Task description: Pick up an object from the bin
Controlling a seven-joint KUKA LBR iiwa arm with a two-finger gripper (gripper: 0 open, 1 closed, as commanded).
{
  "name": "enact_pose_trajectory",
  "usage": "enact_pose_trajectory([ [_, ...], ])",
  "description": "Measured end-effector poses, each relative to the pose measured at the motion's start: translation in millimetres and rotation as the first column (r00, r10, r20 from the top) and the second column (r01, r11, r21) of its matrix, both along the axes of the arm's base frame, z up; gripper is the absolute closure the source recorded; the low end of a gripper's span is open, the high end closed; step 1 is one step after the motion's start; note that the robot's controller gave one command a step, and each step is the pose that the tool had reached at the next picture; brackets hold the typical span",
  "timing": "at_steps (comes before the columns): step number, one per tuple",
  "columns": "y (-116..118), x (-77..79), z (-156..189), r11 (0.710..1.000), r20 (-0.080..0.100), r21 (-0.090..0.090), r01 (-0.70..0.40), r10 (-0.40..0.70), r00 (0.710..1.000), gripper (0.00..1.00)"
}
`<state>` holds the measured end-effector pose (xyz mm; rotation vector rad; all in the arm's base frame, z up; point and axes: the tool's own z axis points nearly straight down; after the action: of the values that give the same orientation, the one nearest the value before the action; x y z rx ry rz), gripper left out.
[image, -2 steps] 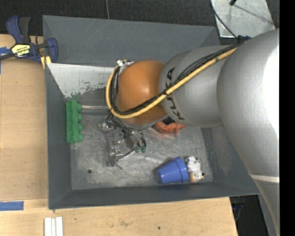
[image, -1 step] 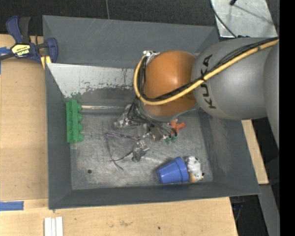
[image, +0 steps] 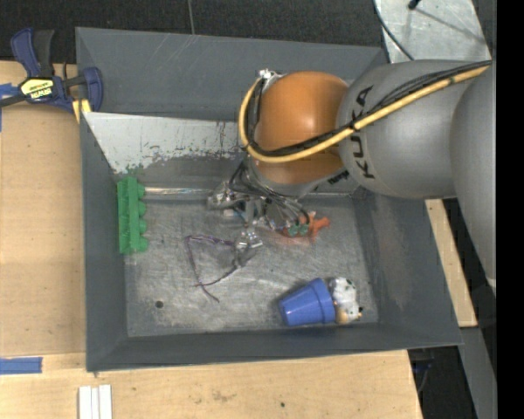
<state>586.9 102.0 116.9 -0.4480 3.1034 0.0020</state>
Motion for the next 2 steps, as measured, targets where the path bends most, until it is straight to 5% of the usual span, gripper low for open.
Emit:
enact_pose_trajectory([
  [1,11.2,23.8,-45.1,0.998,-0.001,-0.002,-0.062,0.062,0.998,0.0],
  [2,12.0,15.2,-38.9,0.996,0.018,0.008,0.092,-0.092,0.996,1.0],
])
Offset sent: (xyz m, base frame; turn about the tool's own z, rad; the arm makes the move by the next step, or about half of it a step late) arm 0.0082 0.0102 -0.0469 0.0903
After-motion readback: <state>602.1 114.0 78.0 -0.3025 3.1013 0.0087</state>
